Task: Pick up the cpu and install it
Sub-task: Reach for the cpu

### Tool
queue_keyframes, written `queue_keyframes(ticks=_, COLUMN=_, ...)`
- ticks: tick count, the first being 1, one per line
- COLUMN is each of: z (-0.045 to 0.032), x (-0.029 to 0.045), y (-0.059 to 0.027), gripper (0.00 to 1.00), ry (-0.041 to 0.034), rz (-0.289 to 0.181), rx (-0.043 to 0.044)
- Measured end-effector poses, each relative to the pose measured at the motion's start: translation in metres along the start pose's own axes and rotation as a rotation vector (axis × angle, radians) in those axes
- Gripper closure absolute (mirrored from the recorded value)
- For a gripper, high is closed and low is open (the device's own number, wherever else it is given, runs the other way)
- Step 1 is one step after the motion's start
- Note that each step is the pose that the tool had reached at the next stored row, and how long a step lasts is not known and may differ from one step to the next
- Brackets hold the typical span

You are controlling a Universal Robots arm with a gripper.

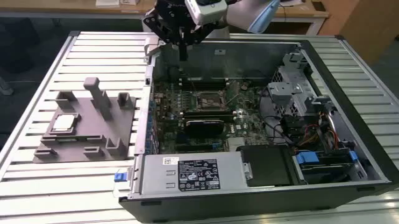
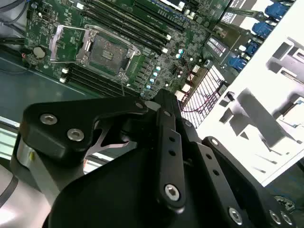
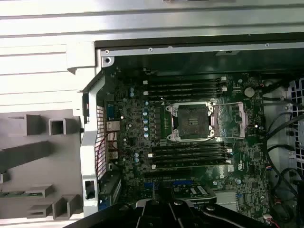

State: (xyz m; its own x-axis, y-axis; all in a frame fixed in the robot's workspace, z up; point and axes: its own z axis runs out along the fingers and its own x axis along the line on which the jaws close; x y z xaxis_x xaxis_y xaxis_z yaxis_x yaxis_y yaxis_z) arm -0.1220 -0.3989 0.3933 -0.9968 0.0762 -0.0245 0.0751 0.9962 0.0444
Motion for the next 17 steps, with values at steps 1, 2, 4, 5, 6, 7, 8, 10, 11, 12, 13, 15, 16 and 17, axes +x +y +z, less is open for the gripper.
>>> queue_keyframes(ticks=1, z=0.0, x=0.0, y=0.0, gripper=0.89, ry=0.0, rz=0.0, rx=0.0)
queue_keyframes(ticks=2, z=0.0, x=0.0, y=0.0, gripper=0.89, ry=0.0, rz=0.0, rx=0.0)
queue_keyframes(ticks=4, z=0.0, x=0.0, y=0.0, gripper=0.89, ry=0.0, rz=0.0, rx=0.0)
queue_keyframes(ticks=5, z=0.0, x=0.0, y=0.0, gripper=0.89, ry=0.0, rz=0.0, rx=0.0001)
queue_keyframes(ticks=6, z=0.0, x=0.0, y=0.0, gripper=0.89, ry=0.0, rz=0.0, rx=0.0)
queue_keyframes(ticks=7, z=0.0, x=0.0, y=0.0, gripper=0.89, ry=0.0, rz=0.0, rx=0.0001)
queue_keyframes(ticks=8, z=0.0, x=0.0, y=0.0, gripper=0.89, ry=0.0, rz=0.0, rx=0.0001)
queue_keyframes(ticks=10, z=0.0, x=0.0001, y=0.0, gripper=0.89, ry=0.0001, rz=0.0, rx=0.0001)
queue_keyframes(ticks=11, z=-0.0001, x=0.0004, y=0.0, gripper=0.89, ry=0.0001, rz=0.0, rx=0.0002)
queue_keyframes(ticks=12, z=-0.0001, x=0.0011, y=-0.0001, gripper=0.89, ry=0.0, rz=0.0, rx=0.0001)
queue_keyframes(ticks=13, z=-0.0001, x=0.0016, y=-0.0001, gripper=0.89, ry=0.0, rz=0.0, rx=0.0001)
queue_keyframes(ticks=15, z=-0.0001, x=0.0033, y=-0.0003, gripper=0.89, ry=0.0, rz=0.0, rx=0.0001)
queue_keyframes(ticks=16, z=-0.0002, x=0.0045, y=-0.0004, gripper=0.89, ry=0.0001, rz=0.0, rx=0.0001)
queue_keyframes(ticks=17, z=-0.0002, x=0.0058, y=-0.0004, gripper=0.89, ry=0.0, rz=0.0, rx=0.0)
